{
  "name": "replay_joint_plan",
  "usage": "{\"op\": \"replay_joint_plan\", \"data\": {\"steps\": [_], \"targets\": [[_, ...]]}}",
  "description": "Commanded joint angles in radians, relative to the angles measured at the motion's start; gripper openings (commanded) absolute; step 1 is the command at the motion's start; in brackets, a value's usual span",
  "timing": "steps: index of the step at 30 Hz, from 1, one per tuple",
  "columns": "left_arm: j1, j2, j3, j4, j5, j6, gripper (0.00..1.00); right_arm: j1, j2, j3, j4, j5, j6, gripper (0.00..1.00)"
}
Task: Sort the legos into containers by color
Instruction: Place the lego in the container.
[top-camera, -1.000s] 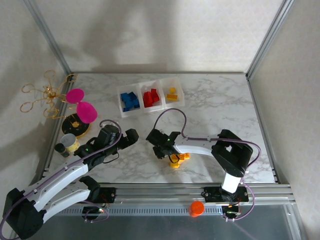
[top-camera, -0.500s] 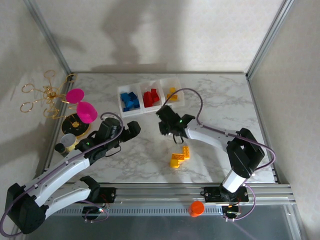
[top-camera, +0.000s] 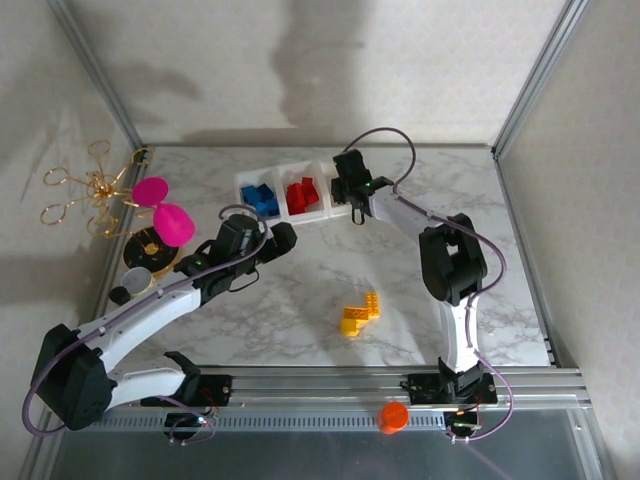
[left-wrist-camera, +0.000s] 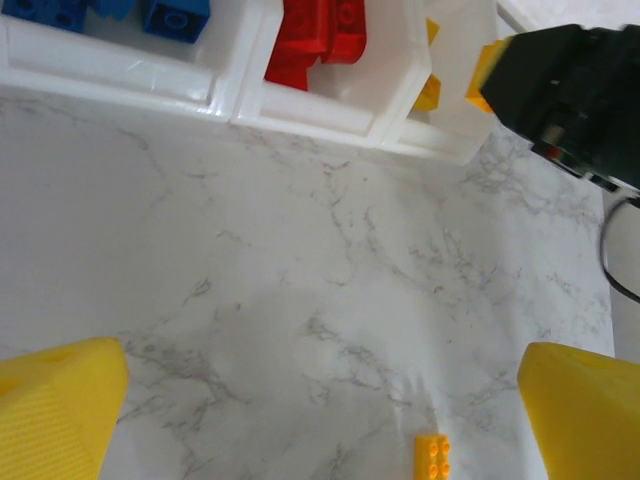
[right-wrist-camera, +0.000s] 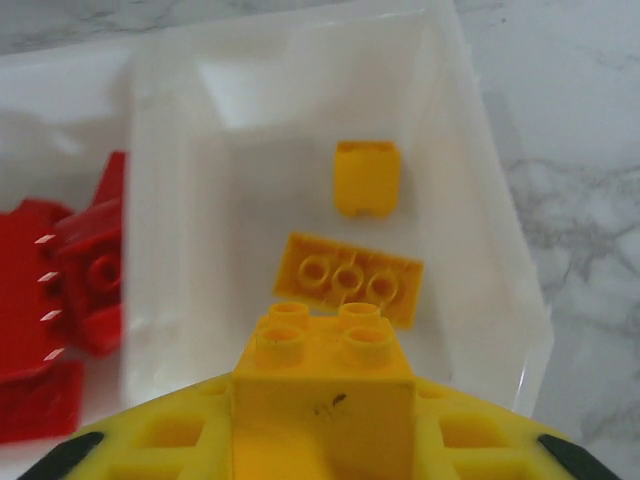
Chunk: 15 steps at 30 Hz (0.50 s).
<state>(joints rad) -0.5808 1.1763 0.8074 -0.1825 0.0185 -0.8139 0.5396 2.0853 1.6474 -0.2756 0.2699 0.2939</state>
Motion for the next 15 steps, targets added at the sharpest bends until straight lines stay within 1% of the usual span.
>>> {"op": "replay_joint_plan", "data": {"steps": [1,3,6,10,13,15], "targets": [[0.004,0.032,0.053,0.027,-0.04,0.027,1.0,-0.024,0.089,0.11,0.011,0.021,-0.061,0.31],[0.005,0.055,0.069,0.02,-0.032,0.037,1.0,-0.039,0.137,0.169,-0.011,0.017,-0.068,0.31],[0.005,0.069,0.078,0.02,-0.041,0.041,1.0,-0.046,0.176,0.207,0.004,-0.001,-0.092,0.33],[0.008,0.074,0.081,0.023,-0.041,0.043,1.0,-0.046,0.202,0.256,-0.013,0.005,-0.098,0.45],[0.007,0.076,0.091,0.013,-0.043,0.048,1.0,-0.047,0.193,0.259,-0.003,-0.014,-0.099,0.51],[0.005,0.072,0.099,0.006,-0.038,0.049,0.99,-0.046,0.183,0.266,-0.018,-0.02,-0.097,0.52]]}}
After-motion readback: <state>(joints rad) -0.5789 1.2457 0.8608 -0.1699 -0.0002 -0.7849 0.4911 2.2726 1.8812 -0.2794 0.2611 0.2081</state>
